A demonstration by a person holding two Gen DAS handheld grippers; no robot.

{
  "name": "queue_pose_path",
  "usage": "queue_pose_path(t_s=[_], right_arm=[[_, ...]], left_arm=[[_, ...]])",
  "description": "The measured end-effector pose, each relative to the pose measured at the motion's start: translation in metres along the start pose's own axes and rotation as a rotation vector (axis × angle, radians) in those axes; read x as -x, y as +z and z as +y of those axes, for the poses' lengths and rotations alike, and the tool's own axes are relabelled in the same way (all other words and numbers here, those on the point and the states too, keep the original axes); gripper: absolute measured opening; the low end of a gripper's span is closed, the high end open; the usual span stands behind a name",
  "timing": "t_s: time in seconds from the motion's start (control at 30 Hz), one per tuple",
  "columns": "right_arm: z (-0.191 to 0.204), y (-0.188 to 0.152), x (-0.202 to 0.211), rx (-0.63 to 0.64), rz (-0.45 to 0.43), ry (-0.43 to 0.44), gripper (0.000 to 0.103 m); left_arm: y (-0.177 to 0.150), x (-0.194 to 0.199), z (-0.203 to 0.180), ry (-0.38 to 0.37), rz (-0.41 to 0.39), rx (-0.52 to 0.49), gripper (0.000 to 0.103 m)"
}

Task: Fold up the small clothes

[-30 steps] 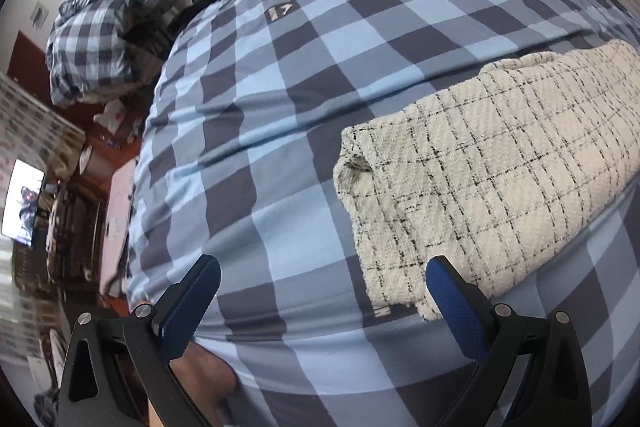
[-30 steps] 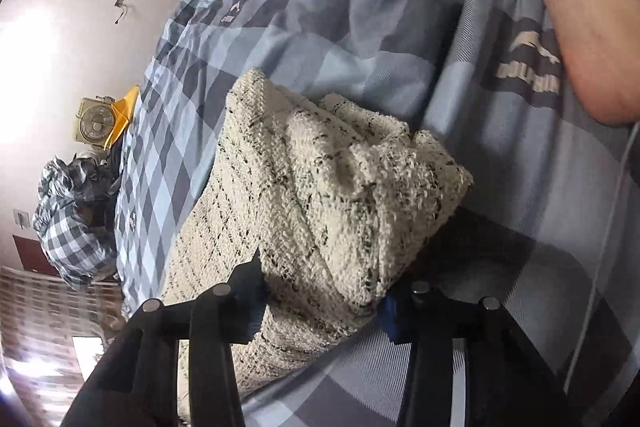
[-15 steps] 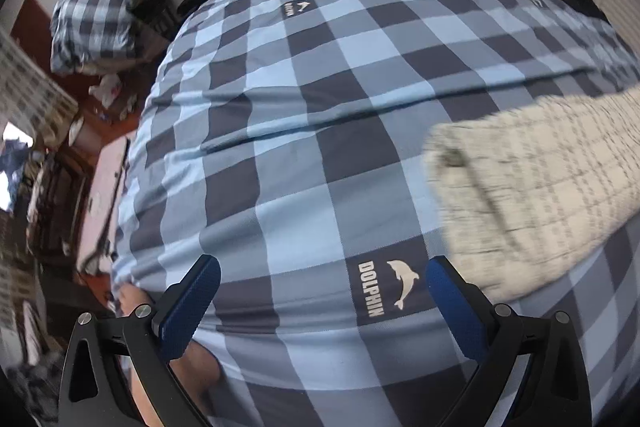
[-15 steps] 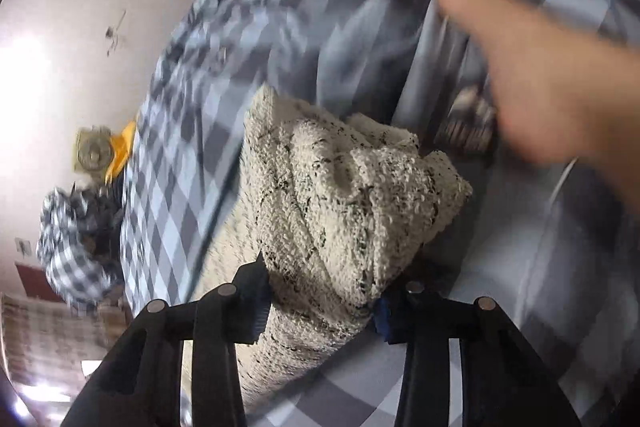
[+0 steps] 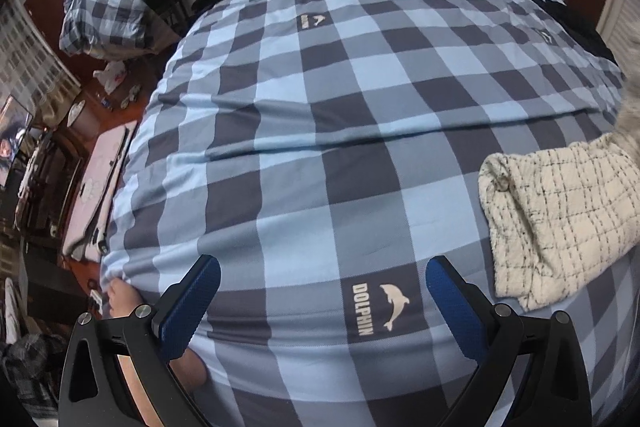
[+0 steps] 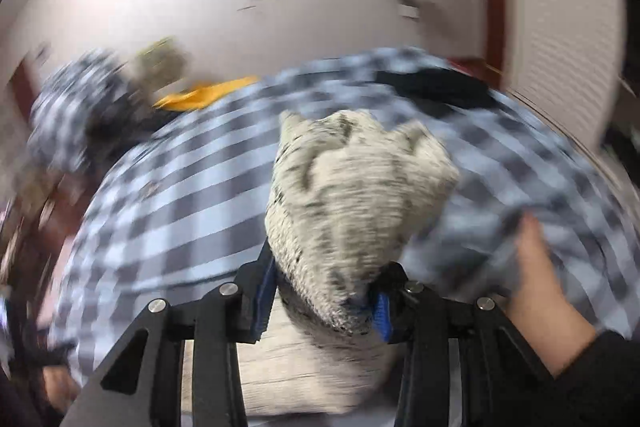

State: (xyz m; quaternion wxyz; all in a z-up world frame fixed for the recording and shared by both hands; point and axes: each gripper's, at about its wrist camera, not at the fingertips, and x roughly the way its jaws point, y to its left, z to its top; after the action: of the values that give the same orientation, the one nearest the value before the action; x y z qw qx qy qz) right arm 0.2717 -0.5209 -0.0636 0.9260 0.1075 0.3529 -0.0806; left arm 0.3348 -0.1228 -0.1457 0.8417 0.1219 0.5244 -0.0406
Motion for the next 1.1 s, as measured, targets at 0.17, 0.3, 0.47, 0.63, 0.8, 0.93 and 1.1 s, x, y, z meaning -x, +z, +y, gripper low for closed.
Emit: queue_pose_path(t_s=[0.17,0.3,0.47,0.63,0.8,0.93,1.1], right_arm=[[0.090,-0.041,-0.034,0.164,0.076,0.117,0.032],[0.124,-0.067,-0.053,0.240,0.125,0.164,0.026],[0.143,-0.113,-0.071,0.334,0.189,0.211,0.024],[0.132,-0.117,-0.052,0.303,0.157,0.329,0.024],[0.129,-0.124,-0.041,0.276,0.138,0.516,0.024],[0.131,-0.140,-0.058,0.291,0.197,0.571,0.024],[0.126,-0.145,-0.057,0.320,0.184,0.588,0.025]], left_arm=[[0.002,0.007,-0.009,0.006,-0.053,-0.023,0.103],[0.009,0.019,-0.006,-0.042,-0.129,0.035,0.103],[0.020,0.029,-0.002,-0.083,-0.194,0.111,0.103],[0.034,0.029,-0.010,-0.155,-0.209,0.148,0.103],[0.047,0.025,-0.038,-0.339,-0.230,0.150,0.103],[0.056,0.017,-0.075,-0.468,-0.200,0.094,0.103],[0.056,-0.042,-0.129,-0.566,0.079,-0.014,0.103]])
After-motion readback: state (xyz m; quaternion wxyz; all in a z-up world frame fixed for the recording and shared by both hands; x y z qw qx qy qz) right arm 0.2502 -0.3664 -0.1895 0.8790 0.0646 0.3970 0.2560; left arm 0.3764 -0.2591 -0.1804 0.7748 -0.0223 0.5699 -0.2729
